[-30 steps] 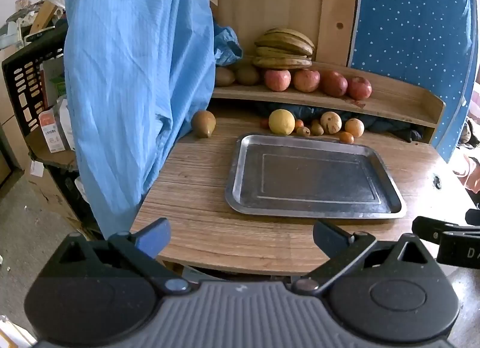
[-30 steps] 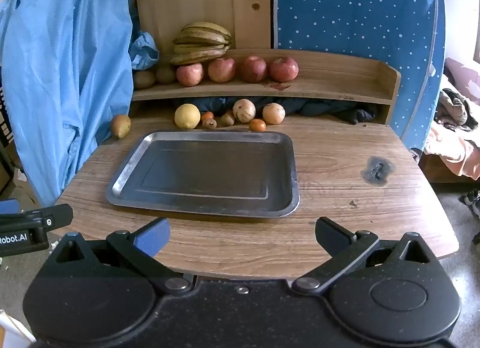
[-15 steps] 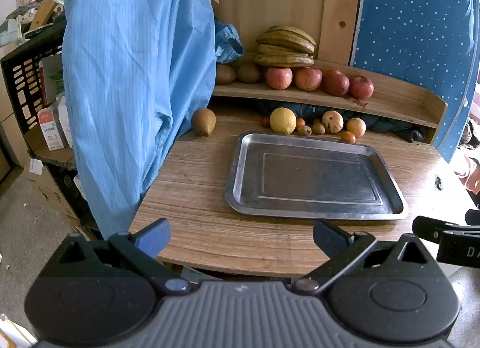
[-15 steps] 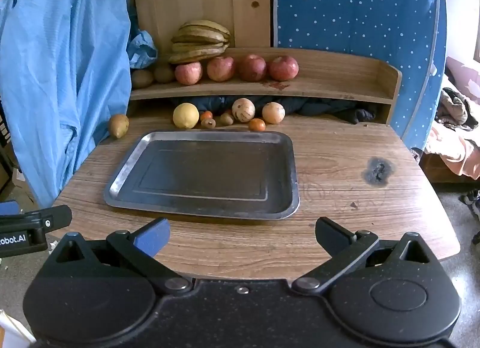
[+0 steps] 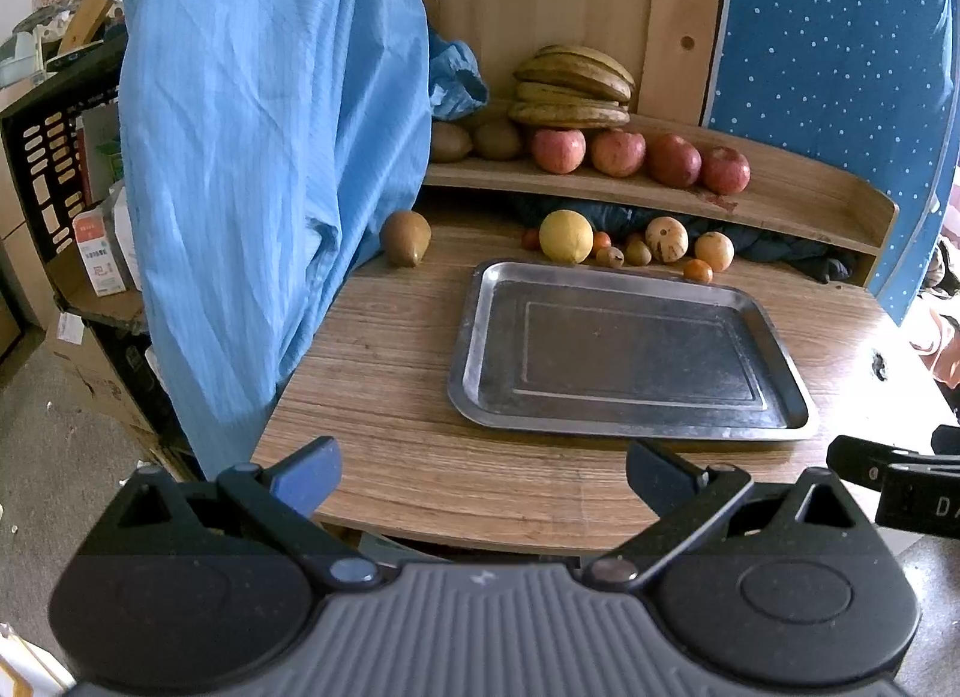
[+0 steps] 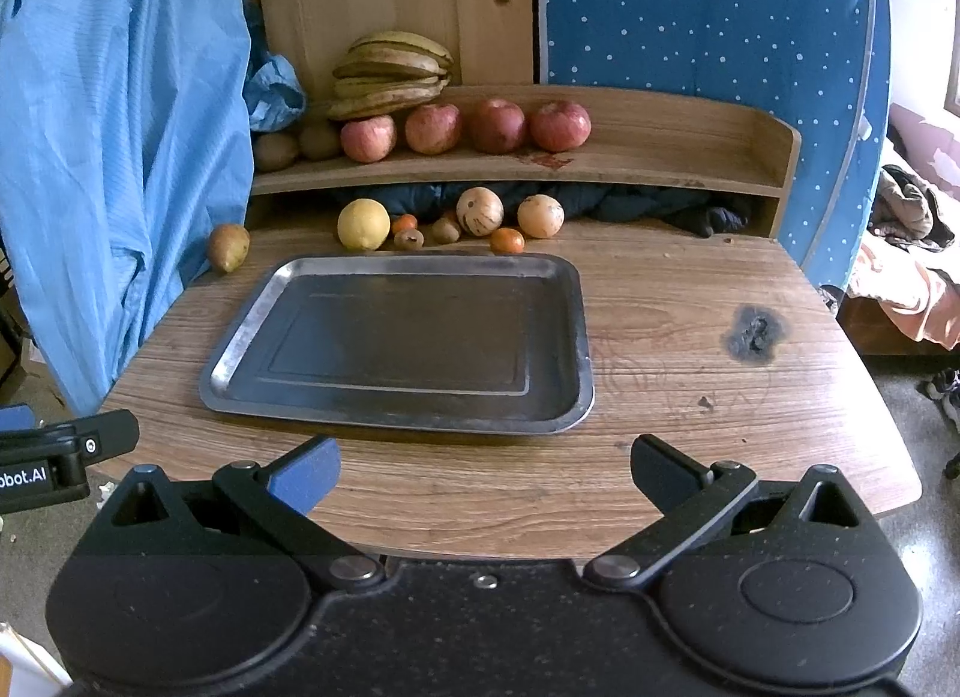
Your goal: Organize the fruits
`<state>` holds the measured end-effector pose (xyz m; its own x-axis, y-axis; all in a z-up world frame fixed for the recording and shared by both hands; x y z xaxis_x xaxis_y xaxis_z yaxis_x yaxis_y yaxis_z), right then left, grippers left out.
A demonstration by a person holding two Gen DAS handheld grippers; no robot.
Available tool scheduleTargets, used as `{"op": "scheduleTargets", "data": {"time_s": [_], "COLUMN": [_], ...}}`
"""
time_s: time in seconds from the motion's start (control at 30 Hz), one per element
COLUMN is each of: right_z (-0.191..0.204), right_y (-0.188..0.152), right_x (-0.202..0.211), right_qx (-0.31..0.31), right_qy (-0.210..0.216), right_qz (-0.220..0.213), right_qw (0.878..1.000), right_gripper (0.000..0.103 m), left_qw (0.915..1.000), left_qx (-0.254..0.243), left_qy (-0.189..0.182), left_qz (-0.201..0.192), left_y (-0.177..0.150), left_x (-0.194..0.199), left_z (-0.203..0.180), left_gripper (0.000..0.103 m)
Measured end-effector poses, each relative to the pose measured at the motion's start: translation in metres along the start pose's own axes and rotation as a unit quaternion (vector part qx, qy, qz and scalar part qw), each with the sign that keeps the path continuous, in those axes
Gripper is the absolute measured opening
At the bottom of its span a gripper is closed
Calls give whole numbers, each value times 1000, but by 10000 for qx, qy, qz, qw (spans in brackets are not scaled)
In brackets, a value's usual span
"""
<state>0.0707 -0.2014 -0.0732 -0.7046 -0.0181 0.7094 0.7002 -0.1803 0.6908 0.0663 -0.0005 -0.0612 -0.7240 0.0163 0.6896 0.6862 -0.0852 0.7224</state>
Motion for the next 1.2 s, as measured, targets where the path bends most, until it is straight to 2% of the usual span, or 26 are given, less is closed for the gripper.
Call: {"op": "scheduleTargets", "data": {"time_s": [0.87,1.03,1.2], "right_z": [-9,-12,-14], "right_y": [1,0,2], "right_x": [-8,-15,-26], "right_qx": [28,61,219], "right_qy": [121,181,248], "right_qz": [136,256,464], "right_qw": [9998,9995,9984], "right_gripper": [103,103,103], "left_qw": [9998,9992,9968], "left_qx": [6,9,-16], "left_qy": [76,148,351], "left_qz": [206,358,716], "left_y": [1,0,-3], "left_x": [-10,-17,-29], "left_z": [-11,-14,-17], "left_gripper": [103,103,103]}}
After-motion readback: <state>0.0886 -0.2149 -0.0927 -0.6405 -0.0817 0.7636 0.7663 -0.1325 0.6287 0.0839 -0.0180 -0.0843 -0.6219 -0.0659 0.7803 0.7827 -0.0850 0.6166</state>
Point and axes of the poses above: each gripper's, at about its wrist camera, not at the fingertips, and x roughly against the way its jaws point, z to its left, y to its top, the point moved 8 cm from there along -x, roughly the way its jaws point, and after that the axes turned 5 degrees about -x, right-handed, at the moved point
